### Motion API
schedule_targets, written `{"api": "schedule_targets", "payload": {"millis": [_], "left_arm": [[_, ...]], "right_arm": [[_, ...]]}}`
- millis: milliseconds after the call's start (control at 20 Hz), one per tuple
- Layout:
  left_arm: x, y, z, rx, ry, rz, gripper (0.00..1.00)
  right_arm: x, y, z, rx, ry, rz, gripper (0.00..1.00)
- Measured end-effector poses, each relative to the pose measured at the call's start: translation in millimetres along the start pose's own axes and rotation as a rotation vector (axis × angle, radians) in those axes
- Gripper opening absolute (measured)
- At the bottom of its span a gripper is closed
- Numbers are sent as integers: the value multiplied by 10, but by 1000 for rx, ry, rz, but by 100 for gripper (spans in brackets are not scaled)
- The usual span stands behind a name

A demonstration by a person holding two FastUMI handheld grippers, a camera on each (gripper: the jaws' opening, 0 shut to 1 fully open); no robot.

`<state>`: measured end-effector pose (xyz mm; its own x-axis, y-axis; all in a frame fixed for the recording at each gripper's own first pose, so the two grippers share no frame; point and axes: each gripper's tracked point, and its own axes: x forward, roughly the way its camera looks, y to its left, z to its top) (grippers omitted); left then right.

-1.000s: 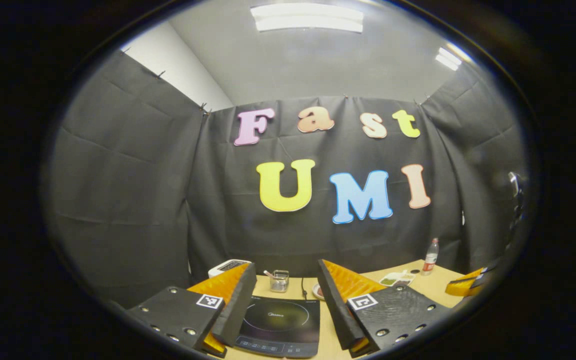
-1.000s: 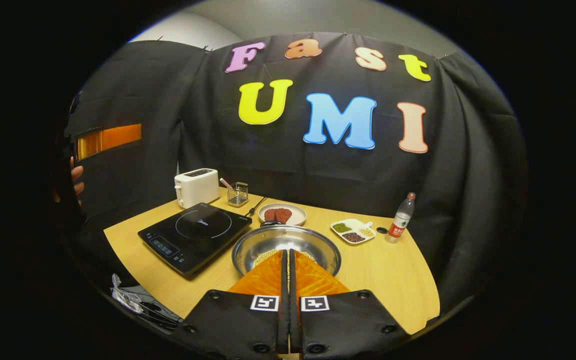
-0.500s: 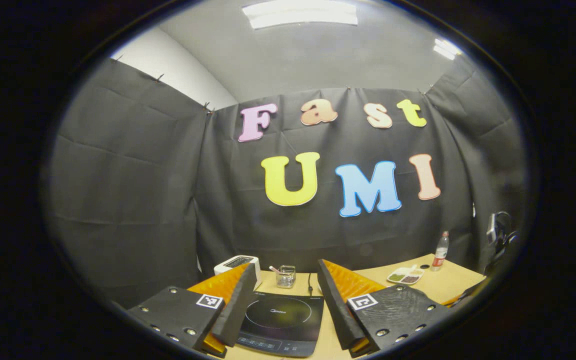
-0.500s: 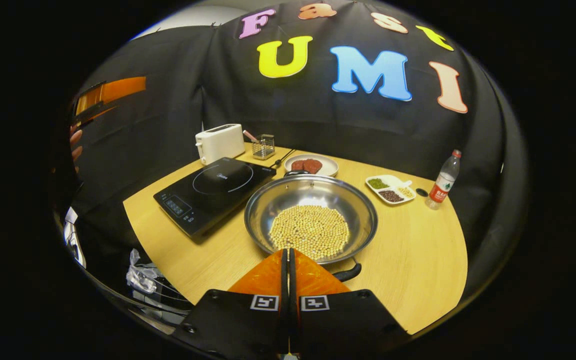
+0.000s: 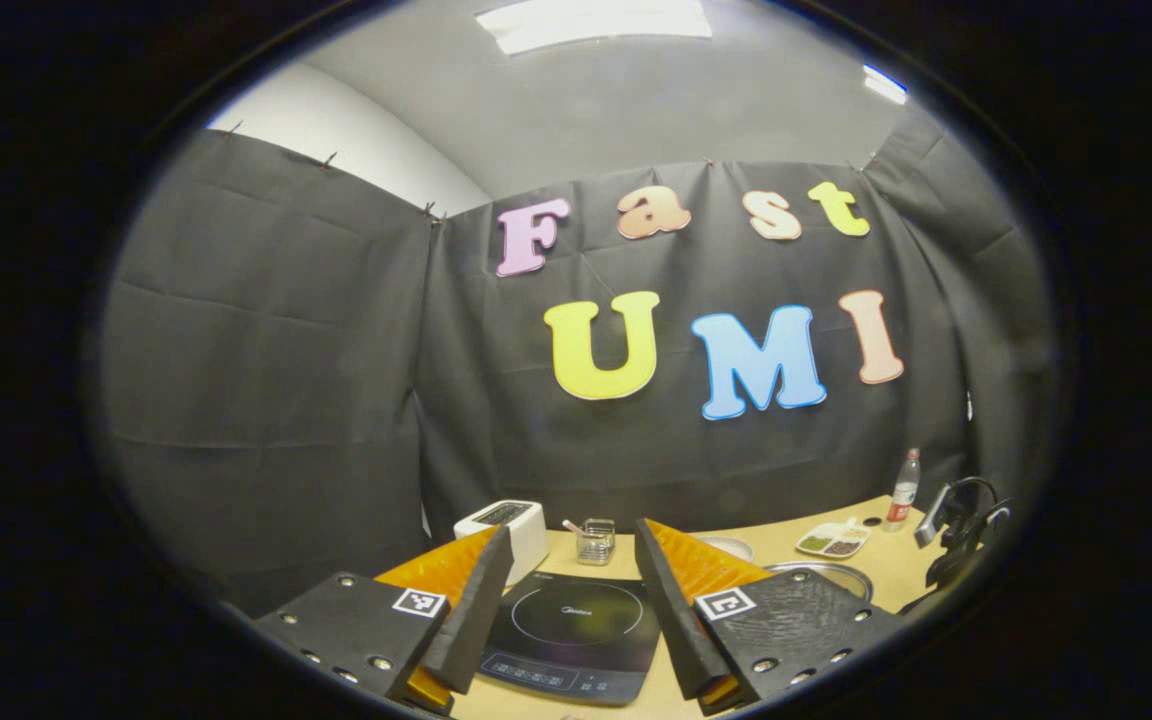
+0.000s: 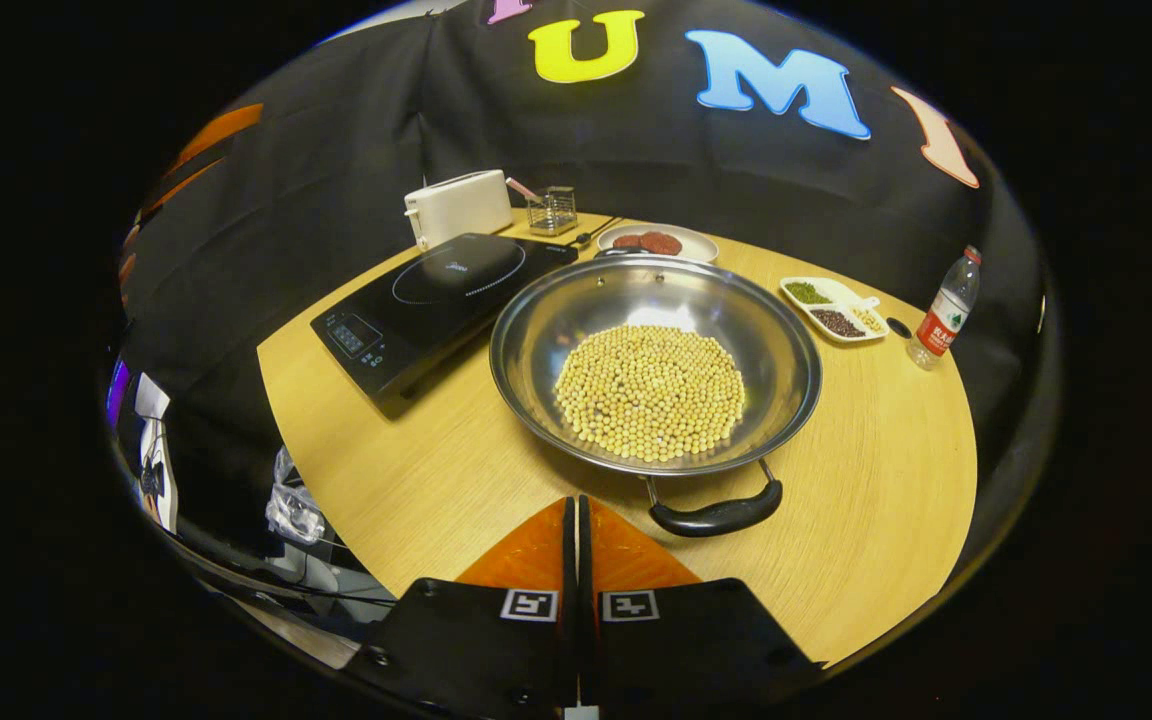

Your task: First push the handle of the pot to place it horizontally, then grasp the pot with both hands and set it on the induction cooktop.

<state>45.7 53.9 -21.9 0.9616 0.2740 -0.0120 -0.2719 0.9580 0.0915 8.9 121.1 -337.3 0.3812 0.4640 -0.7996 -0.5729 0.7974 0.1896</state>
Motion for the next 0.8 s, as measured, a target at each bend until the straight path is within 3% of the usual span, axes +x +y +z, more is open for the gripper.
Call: {"api": "schedule_targets", "payload": {"millis": [50, 200, 400, 800], "left_arm": [[-7, 12, -10, 2, 3, 7, 72], [-21, 46, -41, 4, 10, 24, 75], [19, 23, -57, 6, 12, 30, 75], [119, -200, -111, -5, 22, 2, 72]], "right_arm": [[43, -25, -29, 1, 15, -3, 5], [112, -115, -50, 15, 46, -10, 0], [108, -220, -42, 37, 55, -8, 0], [81, -418, -75, 45, 61, -40, 2]]}}
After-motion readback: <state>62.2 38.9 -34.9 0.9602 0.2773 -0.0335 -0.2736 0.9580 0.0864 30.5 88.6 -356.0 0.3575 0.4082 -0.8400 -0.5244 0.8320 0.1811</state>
